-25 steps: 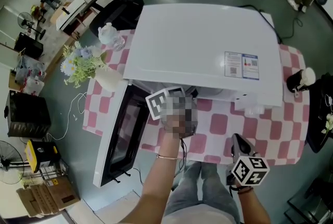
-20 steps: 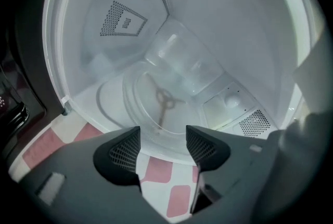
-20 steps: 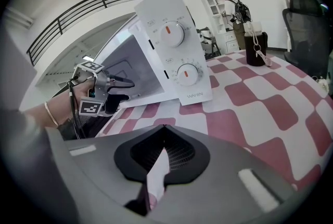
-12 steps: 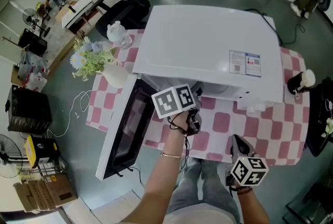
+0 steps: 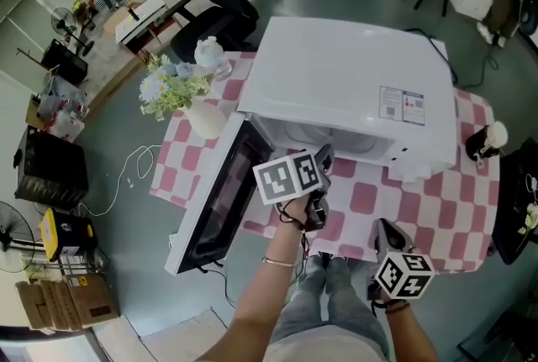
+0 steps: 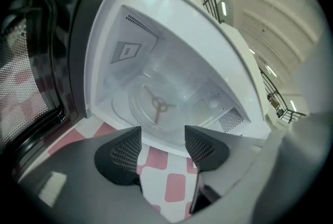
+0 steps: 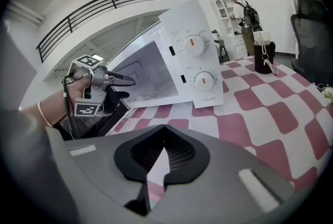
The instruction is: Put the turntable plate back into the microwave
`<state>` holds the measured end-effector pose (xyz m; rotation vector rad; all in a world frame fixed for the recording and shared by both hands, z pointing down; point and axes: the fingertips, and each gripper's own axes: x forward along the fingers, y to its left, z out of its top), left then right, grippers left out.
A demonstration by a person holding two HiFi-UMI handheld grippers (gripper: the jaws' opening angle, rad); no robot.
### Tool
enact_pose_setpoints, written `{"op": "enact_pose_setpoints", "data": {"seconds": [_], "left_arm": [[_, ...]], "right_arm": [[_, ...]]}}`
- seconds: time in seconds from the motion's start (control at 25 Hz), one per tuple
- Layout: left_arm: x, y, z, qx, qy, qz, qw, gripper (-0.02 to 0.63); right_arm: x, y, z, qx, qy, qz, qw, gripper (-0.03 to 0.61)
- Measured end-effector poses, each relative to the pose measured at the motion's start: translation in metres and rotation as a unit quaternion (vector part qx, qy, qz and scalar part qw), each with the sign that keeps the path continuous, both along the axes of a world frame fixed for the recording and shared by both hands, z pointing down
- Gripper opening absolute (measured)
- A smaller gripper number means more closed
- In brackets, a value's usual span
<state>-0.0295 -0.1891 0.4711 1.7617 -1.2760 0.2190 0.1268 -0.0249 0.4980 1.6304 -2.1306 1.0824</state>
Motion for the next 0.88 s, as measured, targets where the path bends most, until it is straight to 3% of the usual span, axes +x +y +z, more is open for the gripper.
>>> {"op": "enact_pose_setpoints", "data": {"seconds": [0.24,0.72,0.88], "left_arm": [[-0.006,0.029,-0.025,0.037,-0.025,0.014,0.9989,0.245],[-0.041,0.079,-0.084,0.139,-0.076,-0.012,0.9873,0.013],[-0.045,0.087,-0.096,0.175,-0.097,-0.015,0.9796,-0.003]], "right_arm": [[-0.007,-0.007,-0.019,0.019,0.005,-0.012,1.0,0.011],[-0.037,-0.032,-0.077,0.077,0.025,-0.058,0.995,0.011],[-0.048,-0.045,-0.097,0.103,0.031,-0.07,0.992,0.009]]}}
